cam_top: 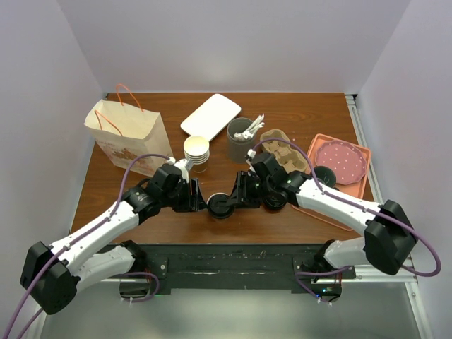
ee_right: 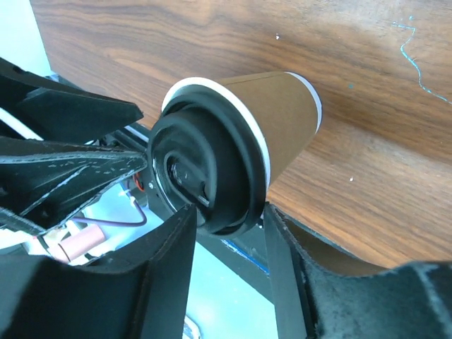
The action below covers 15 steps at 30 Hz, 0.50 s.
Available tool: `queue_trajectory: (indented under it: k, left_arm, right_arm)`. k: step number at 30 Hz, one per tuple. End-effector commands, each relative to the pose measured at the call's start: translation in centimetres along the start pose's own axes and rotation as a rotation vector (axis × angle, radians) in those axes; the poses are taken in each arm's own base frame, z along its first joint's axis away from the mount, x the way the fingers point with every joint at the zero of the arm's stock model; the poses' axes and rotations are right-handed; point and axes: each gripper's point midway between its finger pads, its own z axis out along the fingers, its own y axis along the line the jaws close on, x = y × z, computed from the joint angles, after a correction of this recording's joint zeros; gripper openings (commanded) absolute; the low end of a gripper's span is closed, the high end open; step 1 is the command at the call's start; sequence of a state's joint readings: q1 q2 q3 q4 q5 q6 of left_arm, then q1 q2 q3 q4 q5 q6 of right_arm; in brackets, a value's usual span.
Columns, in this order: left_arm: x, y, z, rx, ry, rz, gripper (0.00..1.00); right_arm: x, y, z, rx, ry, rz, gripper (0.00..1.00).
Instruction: Pack the takeout coffee
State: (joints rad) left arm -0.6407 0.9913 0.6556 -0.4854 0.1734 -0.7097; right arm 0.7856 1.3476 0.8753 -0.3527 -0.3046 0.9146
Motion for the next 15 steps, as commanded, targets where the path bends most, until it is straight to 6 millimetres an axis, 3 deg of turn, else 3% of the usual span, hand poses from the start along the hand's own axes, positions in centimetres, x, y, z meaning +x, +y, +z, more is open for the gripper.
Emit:
queue_trajectory:
  k: [1,8,15]
  left_arm:
    - [-0.1,0.0,0.3,0.019,-0.005,0.029,0.56]
    - [-0.8,-0.3,0.1,0.018,-0.017,0.052,0.57]
    - [-1.8,-0.3,0.4,-0.004,-0.025,0.087,0.57]
  right_arm:
    - [-1.1,1.7,-1.8,-0.022,-0.054,-0.006,0.50]
    - [-1.3,2.2,-2.1,-0.042,-0.063,-0.044,0.58]
    - [-1.3,1.8,-1.1,-0.024,-0.038,-0.064,0.49]
